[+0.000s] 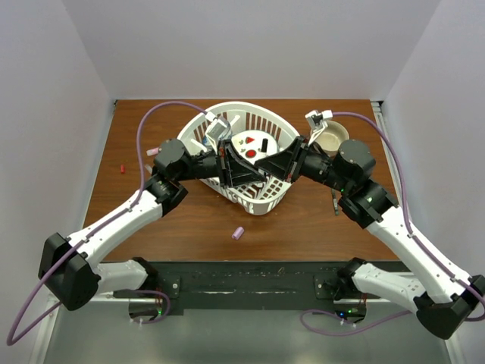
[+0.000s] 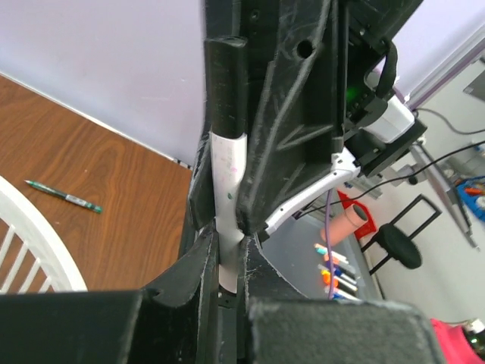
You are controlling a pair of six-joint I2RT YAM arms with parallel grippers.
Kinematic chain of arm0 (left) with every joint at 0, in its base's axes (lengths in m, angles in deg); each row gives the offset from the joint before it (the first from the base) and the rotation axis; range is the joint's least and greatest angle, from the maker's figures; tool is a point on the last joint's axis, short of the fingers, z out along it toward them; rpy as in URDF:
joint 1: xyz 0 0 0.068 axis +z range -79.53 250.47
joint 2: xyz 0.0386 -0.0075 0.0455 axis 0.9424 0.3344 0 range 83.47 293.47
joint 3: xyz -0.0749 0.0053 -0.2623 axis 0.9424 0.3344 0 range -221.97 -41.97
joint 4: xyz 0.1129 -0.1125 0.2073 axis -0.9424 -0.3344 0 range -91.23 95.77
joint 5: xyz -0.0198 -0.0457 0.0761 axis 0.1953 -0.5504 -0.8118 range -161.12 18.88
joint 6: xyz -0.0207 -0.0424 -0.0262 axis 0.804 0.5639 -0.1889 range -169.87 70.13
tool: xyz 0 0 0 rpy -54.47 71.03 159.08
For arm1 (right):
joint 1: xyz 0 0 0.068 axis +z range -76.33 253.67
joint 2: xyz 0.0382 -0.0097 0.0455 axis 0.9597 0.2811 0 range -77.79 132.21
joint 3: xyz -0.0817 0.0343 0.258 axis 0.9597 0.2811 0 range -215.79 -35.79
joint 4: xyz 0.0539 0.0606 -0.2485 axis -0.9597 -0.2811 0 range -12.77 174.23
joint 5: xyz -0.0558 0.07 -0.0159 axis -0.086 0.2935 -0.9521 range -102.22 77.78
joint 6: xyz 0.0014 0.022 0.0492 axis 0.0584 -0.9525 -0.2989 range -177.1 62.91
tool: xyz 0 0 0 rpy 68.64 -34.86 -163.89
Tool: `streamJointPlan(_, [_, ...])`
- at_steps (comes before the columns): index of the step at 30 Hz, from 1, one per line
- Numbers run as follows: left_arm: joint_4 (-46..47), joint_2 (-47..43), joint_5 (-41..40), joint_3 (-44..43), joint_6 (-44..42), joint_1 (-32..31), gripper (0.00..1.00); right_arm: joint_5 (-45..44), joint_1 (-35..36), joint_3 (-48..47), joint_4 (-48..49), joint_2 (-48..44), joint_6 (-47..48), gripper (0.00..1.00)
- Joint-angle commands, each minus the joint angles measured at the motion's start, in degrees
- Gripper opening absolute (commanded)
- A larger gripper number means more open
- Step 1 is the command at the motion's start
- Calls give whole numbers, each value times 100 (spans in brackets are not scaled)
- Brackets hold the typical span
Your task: Insert the pens into the pen caps
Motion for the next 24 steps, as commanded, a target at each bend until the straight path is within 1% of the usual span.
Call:
streamJointPlan(1, [553, 31, 168, 100, 288, -8, 0, -572, 133, -14, 58, -141, 178, 9])
streamJointPlan(3, [589, -4, 222, 144, 386, -8, 0, -608, 133, -128, -3, -97, 204, 2])
streamJointPlan(4, [546, -13, 239, 135, 386, -8, 7, -608, 133, -163, -20, -71, 221, 0])
streamJointPlan(5, [467, -30, 257, 135, 290, 1, 16, -660, 133, -215, -99, -53, 291, 0])
streamJointPlan(6, [327, -91, 188, 100, 167, -8, 25, -748, 133, -346, -204, -53, 344, 0])
streamJointPlan(7, [-162, -127, 74, 82, 1, -8, 41, -1036, 133, -426, -327, -62, 414, 0])
streamJointPlan(8, [-428, -170, -67, 56, -323, -8, 49, -1152, 133, -505, -598, -79, 632, 0])
streamJointPlan(9, [-883, -258, -347, 12, -465, -8, 56, -1292, 133, -741, -836, -79, 774, 0])
streamJointPlan(10, [-1148, -285, -462, -49, -623, 1, 84, -1737, 124, -909, -1464, -62, 958, 0])
streamJointPlan(11, [-1438, -294, -559, -145, -1008, 1, 92, -1907, 132, -1302, -1827, 69, 1325, 0])
streamJointPlan(12, [-2033, -294, -734, -399, -1212, 1, 96, -2109, 133, -1471, -2188, 131, 1494, 0])
streamJointPlan(13, [-2317, -294, -849, -514, -1397, 1, 100, -2424, 115, -1603, -2774, 193, 1653, 0])
streamJointPlan(14, [-2546, -303, -981, -620, -1729, 1, 100, -2566, 115, -1744, -3015, 280, 1906, 0])
streamJointPlan(15, [-3027, -355, -1295, -769, -1863, 1, 100, -2698, 71, -1806, -3270, 342, 2005, 0])
streamJointPlan(16, [-3189, -390, -1490, -822, -1995, 1, 100, -2821, -60, -1842, -3760, 412, 2101, 0])
streamJointPlan(17, [-3329, -451, -1692, -858, -2222, 1, 100, -2971, -157, -1842, -3974, 474, 2259, 0])
streamJointPlan(18, [-3583, -565, -2094, -884, -2338, 1, 100, -2972, -323, -1781, -4141, 553, 2313, 0])
streamJointPlan(19, [-3690, -627, -2307, -885, -2435, 1, 100, -2946, -681, -1685, -4334, 571, 2374, 0])
streamJointPlan(20, [-3804, -697, -2509, -876, -2644, 1, 100, -2876, -868, -1414, -4388, 536, 2410, 0])
streamJointPlan(21, [-4014, -829, -2981, -867, -2725, 1, 100, -2858, -1026, -1263, -4406, 458, 2436, 0])
streamJointPlan(22, [-4121, -908, -3256, -850, -2795, 1, 100, -2866, -1280, -1123, -4450, 413, 2462, 0])
streamJointPlan(23, [-4191, -996, -3528, -797, -2918, 10, 100, -2867, -1387, -852, -4468, 378, 2445, 0])
streamJointPlan(24, [-4297, -1188, -4114, -762, -2997, 1, 100, -2875, -1510, -718, -4468, 308, 2428, 0])
